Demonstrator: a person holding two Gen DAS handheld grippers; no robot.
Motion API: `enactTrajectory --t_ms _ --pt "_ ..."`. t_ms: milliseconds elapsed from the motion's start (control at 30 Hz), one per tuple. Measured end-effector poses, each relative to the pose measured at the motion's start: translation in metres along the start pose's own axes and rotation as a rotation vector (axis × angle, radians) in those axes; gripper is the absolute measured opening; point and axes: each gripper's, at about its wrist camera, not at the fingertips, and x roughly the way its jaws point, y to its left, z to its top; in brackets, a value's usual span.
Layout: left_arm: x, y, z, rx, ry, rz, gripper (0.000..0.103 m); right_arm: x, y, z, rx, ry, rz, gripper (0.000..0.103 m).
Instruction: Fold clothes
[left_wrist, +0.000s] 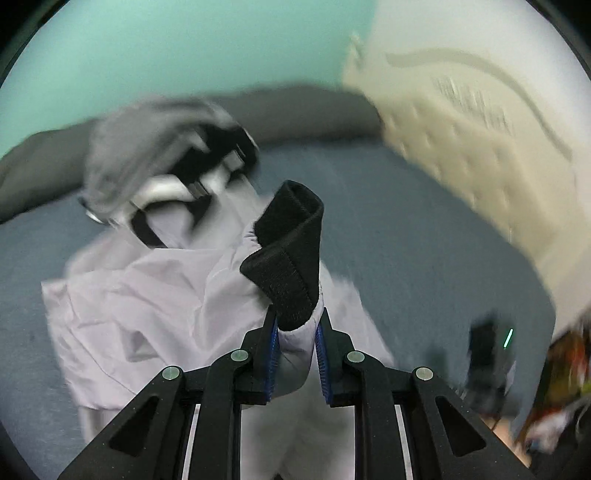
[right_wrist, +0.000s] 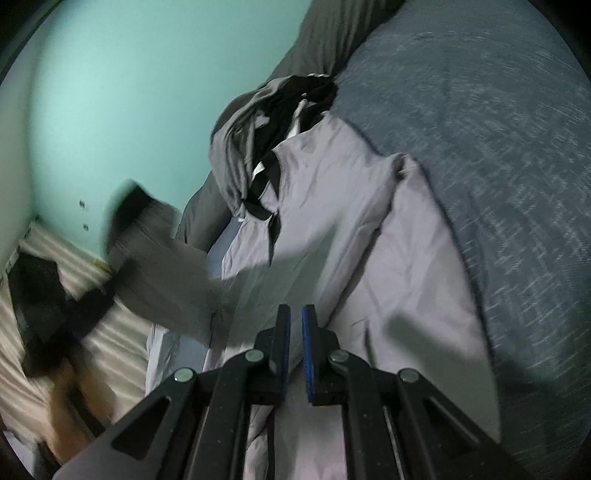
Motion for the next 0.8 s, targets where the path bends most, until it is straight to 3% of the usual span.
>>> enactTrajectory --t_ms 67,167,233,333,400,667,800 --pt "0.034 -0.02 -0.02 0.039 0.078 -0.01 0.02 -0.003 -0.006 0.004 0.023 -0.004 -0.007 0.009" --pt "0.064 -0.035 -0.051 0.058 0.165 -0.027 0.022 -0.002 -0.014 0.006 0.051 0.009 -0.019 0.031" --pt "0.071 -0.039 -0.068 0.063 0.196 -0.032 0.028 0.0 -0.017 0.005 0.065 0.019 -0.021 0.031" --pt "0.063 -0.033 -0.078 0.037 0.192 -0.049 0.042 0.004 -0.018 0.005 0.073 0.031 -0.026 0.032" --pt "0.052 -0.023 -0.082 0.016 0.181 -0.039 0.05 0.006 -0.016 0.005 0.069 0.045 -0.028 0.04" --pt "0.023 0.044 -0.112 -0.114 0.177 0.049 0.05 0.021 -0.013 -0.001 0.017 0.086 -0.114 0.042" --pt "0.025 0.073 -0.126 -0.177 0.18 0.086 0.05 0.026 -0.018 -0.004 0.018 0.111 -0.143 0.05"
